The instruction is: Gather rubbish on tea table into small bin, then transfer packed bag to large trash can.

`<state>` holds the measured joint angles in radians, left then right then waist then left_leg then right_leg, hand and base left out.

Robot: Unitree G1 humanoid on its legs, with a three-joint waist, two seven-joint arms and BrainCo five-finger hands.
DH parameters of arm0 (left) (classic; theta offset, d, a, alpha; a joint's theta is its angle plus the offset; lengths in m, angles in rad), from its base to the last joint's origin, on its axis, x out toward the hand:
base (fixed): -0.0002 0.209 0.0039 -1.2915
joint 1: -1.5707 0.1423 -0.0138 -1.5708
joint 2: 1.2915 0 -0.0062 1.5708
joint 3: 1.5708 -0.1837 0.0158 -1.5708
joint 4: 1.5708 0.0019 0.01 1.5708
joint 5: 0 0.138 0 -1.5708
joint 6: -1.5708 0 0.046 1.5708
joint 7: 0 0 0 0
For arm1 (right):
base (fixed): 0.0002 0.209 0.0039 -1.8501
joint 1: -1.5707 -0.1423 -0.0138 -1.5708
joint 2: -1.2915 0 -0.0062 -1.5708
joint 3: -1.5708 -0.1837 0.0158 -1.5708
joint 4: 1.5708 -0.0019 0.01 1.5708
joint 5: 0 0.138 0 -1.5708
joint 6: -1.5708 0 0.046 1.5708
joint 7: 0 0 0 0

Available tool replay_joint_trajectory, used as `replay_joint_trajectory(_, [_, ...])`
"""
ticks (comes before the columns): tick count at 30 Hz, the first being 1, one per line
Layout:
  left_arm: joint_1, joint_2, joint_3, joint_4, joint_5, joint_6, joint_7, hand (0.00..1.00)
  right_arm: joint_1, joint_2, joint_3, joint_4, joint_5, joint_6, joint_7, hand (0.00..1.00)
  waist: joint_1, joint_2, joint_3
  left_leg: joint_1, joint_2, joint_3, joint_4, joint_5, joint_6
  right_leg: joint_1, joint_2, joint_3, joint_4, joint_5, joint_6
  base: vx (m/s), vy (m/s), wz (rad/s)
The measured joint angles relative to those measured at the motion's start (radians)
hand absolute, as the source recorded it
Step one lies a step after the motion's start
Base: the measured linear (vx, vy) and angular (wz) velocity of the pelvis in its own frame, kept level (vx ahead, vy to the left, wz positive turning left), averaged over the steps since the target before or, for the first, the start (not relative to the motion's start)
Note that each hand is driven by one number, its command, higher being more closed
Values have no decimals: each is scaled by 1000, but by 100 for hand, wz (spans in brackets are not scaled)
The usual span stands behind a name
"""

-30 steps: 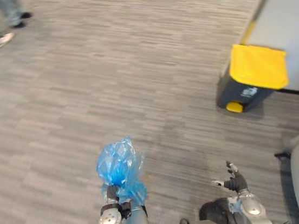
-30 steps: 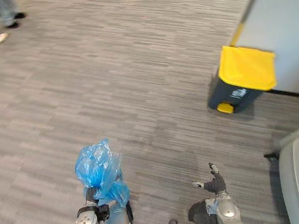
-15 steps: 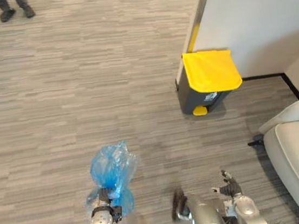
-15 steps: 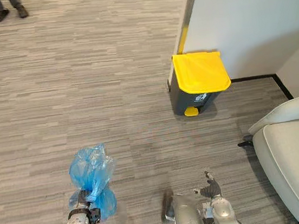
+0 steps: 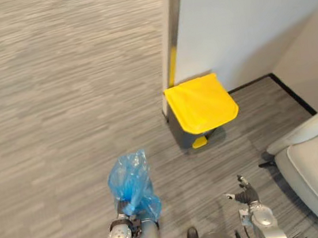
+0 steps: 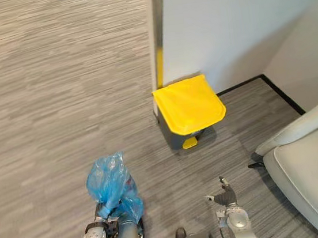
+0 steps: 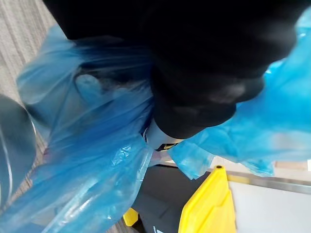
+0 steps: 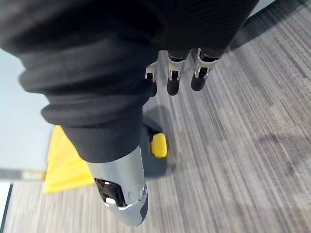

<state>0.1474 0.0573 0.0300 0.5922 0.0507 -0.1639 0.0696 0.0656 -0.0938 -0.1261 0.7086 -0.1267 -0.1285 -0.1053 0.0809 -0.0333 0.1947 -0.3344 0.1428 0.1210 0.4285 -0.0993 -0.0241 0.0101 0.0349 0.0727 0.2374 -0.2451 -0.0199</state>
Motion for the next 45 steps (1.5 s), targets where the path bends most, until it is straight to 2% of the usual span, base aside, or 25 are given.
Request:
replay_joint_trajectory(1, [-12,5,0,4,0,0,1,100,4,-1,-1,-1,-1,-2,1,0,-18,-30,-18,14,-29,15,-14,-16,18,-2,-29,15,9,0,21,470,266,-34])
replay_joint_trajectory(2, [-26,8,0,3,0,0,1,100,12,-5,-4,0,-1,-1,0,0,-9,-33,-21,36,-40,60,-4,-67,28,-24,-57,26,67,-10,57,527,300,-64])
replay_joint_trajectory(3, [-28,9,3,2,0,0,3,100,3,-3,4,1,-2,-2,1,0,-8,-32,-20,72,-44,95,-6,-116,36,-47,-74,27,155,-17,112,489,296,-88])
replay_joint_trajectory(4, [-18,13,2,3,-1,1,5,100,-3,2,9,5,-2,-2,2,0,-9,-31,-20,96,-48,111,-11,-134,40,-73,-84,25,227,-20,169,361,222,-85])
replay_joint_trajectory(5, [-9,35,-25,5,-1,2,7,100,-14,13,17,13,-2,-2,2,0,-20,-23,-20,154,-57,134,-22,-164,51,-148,-112,-10,409,-8,275,281,156,-49])
replay_joint_trajectory(6, [-10,50,-41,5,-1,3,8,100,-7,15,20,20,-3,-1,3,0,-32,-20,-20,189,-57,144,-29,-180,55,-180,-132,-49,495,-11,262,375,140,-25])
replay_joint_trajectory(8, [-13,63,-46,7,-1,3,19,100,-6,13,23,42,-4,2,4,0,-40,-17,-18,251,-57,162,-55,-191,59,-237,-169,-146,570,-38,193,362,44,-9])
replay_joint_trajectory(9, [-18,71,-38,7,-1,3,24,100,-24,9,24,62,-10,5,3,0,-40,-12,-15,299,-51,164,-85,-191,59,-283,-180,-209,574,-66,141,408,-22,-20])
replay_joint_trajectory(11, [-24,83,-27,7,-2,3,26,100,-41,-5,25,71,-31,5,3,0,-53,13,-2,355,-25,154,-115,-191,59,-348,-170,-279,484,-71,94,489,-87,-4])
replay_joint_trajectory(12, [-32,84,-18,17,-2,3,26,100,-50,-16,25,77,-33,5,3,0,-66,20,3,374,-7,150,-114,-191,57,-375,-155,-283,395,-47,71,408,-125,11])
replay_joint_trajectory(13, [-39,86,-17,29,-2,3,27,100,-58,-23,25,82,-33,5,3,0,-68,25,6,388,2,150,-113,-193,54,-387,-141,-269,331,-19,65,519,-187,15])
replay_joint_trajectory(14, [-46,95,-17,48,-2,3,26,100,-50,-35,25,95,-33,5,2,0,-70,14,0,419,2,144,-101,-204,-5,-377,-110,-235,134,140,48,452,-154,17])
replay_joint_trajectory(15, [-41,115,-17,48,-2,3,26,100,-30,-39,25,102,-33,4,1,0,-71,-13,-12,432,-17,131,-70,-225,-38,-367,-114,-205,20,380,8,631,-221,-12])
replay_joint_trajectory(16, [-53,84,-4,93,-2,4,28,100,-52,-73,25,140,-33,14,1,0,-60,25,-13,421,23,94,4,-241,-64,-360,-90,-199,55,335,24,417,-148,-17])
replay_joint_trajectory(18, [-57,73,1,97,-2,2,26,100,-66,-79,21,144,-32,17,1,0,-73,30,-16,402,11,67,-36,-254,-49,-350,-90,-192,28,332,22,276,-115,-19])
replay_joint_trajectory(19, [-68,61,0,98,-2,1,25,100,-69,-88,13,148,-32,17,1,0,-74,37,-15,397,15,68,-134,-232,-64,-335,-84,-191,12,327,21,219,-77,0])
replay_joint_trajectory(20, [-86,50,0,104,-2,0,25,100,-62,-91,3,151,-32,20,1,0,-79,46,-9,389,24,70,-147,-175,-70,-307,-75,-206,12,296,28,214,-64,6])
replay_joint_trajectory(22, [-87,41,-3,105,-2,0,26,100,-45,-90,3,151,-32,21,1,0,-85,46,-10,392,32,53,-99,-166,-84,-263,-73,-216,-4,276,33,176,-35,26])
replay_joint_trajectory(24, [-90,31,-23,104,-3,0,25,100,-21,-88,-25,150,-24,19,-2,0,-92,46,-10,360,51,51,26,-140,-109,-180,-73,-240,-80,273,36,205,-26,30])
replay_joint_trajectory(26, [-86,21,-26,104,-4,1,25,100,-13,-84,-45,146,3,19,-8,0,-79,38,-10,328,51,61,109,-133,-107,-145,-93,-238,-104,274,36,165,35,11])
replay_joint_trajectory(27, [-86,17,-30,104,-7,0,25,100,-12,-84,-62,144,13,19,-10,0,-79,38,-11,318,46,83,94,-171,-97,-137,-105,-238,-106,274,36,124,123,11])
replay_joint_trajectory(29, [-86,13,-36,103,-11,1,25,100,-15,-84,-92,141,22,18,-18,0,-86,64,-15,304,32,120,-83,-147,-64,-137,-103,-237,-106,275,54,90,178,-1])
replay_joint_trajectory(32, [-80,28,-39,102,-12,2,27,100,1,-59,-103,125,41,19,-23,0,-85,49,-19,339,8,131,-136,-148,-63,-141,-117,-226,-105,281,69,47,118,-3])
replay_joint_trajectory(35, [-40,37,-35,72,-12,3,26,100,25,-36,-112,100,49,20,-23,0,-65,35,-24,366,-9,170,-137,-148,-63,-141,-130,-186,-94,281,70,-8,110,-30])
replay_joint_trajectory(45, [-27,41,-16,59,-10,3,37,100,33,-5,-131,81,50,20,-23,0,-63,33,-25,391,5,215,-150,-153,-57,-158,-112,-142,-81,282,73,-49,-17,-16])
